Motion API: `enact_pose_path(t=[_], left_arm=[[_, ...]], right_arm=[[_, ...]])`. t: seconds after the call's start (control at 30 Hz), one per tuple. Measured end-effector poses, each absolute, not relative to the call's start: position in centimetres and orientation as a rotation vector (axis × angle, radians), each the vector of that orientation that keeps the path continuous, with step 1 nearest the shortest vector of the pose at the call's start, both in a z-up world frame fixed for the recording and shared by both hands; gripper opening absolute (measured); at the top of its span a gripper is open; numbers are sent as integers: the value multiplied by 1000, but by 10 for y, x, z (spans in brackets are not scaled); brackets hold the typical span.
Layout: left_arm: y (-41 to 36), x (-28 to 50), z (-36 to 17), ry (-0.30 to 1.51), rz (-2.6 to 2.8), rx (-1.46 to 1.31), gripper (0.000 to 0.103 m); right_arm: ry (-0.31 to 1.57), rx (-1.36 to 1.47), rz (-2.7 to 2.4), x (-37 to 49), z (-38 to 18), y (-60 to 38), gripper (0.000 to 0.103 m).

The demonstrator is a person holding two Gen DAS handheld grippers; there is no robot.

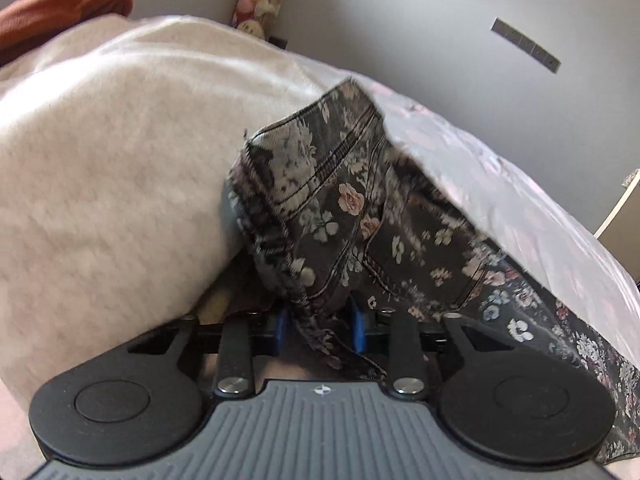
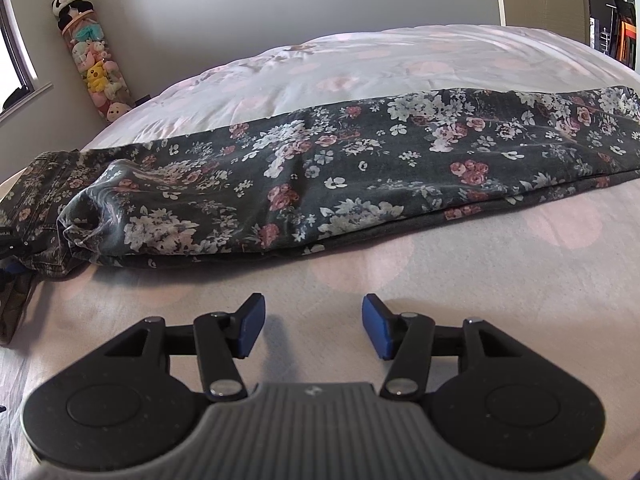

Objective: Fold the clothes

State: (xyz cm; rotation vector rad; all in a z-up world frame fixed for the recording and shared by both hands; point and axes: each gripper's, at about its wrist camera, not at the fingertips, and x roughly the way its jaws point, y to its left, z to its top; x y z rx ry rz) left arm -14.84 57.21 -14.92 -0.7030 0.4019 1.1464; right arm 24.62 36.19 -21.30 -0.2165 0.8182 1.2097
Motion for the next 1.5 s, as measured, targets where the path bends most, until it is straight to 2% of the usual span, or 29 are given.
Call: enact_pose_path(t=[0.27,0.57,0.7,0.77,0.83,0.87,1.03,1.2,1.33,1.4,1.47,1.5], left_arm=[[557,-132,-100,363,1052,-489,15],[574,-140,-38,464,990,-399,14],[573,-156,-75,541,1047,-460,14],[573,-164,-96,581,1068,-536,13],[574,-169,-114,627,1079,-611,13],[574,-170,-118,634,1080,-632,13],[571,-164,-122,656,1114,-625,13],[572,-168,-132,655,1117,-662,14],[569,-176,-129,632,1101,-666,15],[565,-172,-126,644,1094,-622,19],[559,-166,-120,651,1098,-548,28],[556,-164,-117,643,1103,-509,28]], right_arm=[[827,-197,1220,250,-213,362,58],[864,-145,1240,261,-211,361,57],[879,-124,1251,264,-207,357,57],[870,-142,1255,262,-204,354,51],[852,-178,1246,258,-199,350,30],[827,-182,1244,254,-195,348,28],[677,-160,1310,235,-168,353,28],[650,-170,1518,201,-170,393,28],[702,-335,1550,179,-198,413,28],[754,-396,1544,177,-212,416,28],[781,-356,1547,183,-206,414,28],[791,-315,1541,187,-203,411,31]])
